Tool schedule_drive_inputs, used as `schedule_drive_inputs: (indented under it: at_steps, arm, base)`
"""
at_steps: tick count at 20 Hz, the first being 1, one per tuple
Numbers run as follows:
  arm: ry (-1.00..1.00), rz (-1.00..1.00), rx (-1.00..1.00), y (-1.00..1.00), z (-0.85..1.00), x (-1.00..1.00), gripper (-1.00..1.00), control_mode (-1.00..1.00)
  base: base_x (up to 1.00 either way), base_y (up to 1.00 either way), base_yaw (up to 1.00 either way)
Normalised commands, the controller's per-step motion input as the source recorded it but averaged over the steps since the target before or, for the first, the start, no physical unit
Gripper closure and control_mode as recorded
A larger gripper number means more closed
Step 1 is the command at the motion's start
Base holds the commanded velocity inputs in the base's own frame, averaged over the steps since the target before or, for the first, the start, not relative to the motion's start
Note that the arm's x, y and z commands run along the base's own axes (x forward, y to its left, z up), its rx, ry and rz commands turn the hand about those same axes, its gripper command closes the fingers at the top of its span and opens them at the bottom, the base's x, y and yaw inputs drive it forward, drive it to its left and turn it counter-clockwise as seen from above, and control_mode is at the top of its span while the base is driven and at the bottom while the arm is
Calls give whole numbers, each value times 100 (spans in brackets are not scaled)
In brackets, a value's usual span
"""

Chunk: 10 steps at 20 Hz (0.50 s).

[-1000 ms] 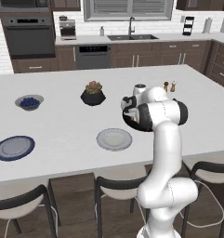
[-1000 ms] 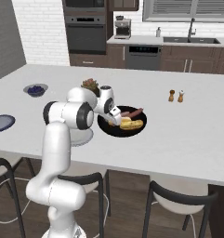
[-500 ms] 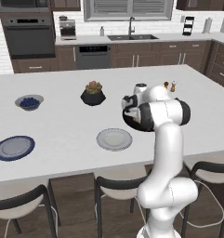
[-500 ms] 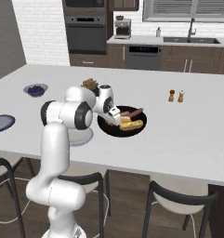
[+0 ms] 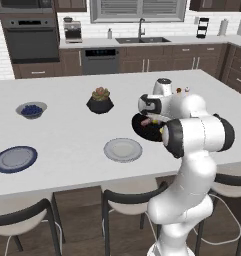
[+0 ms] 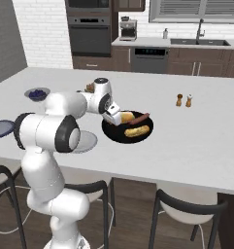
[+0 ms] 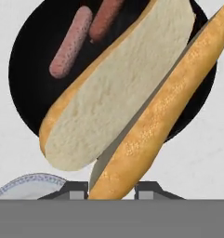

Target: Place one bun and one sausage from the bowl on each plate.

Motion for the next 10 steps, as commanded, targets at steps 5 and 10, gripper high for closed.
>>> schedule_drive_inputs:
  at_steps: [5,10]
  arm:
    - [-25,6,-5,46,80,-100,100,-100]
    - [-34,20,-2,38,11,-100,100,-100]
  base:
    - [0,0,0]
    - [0,0,0]
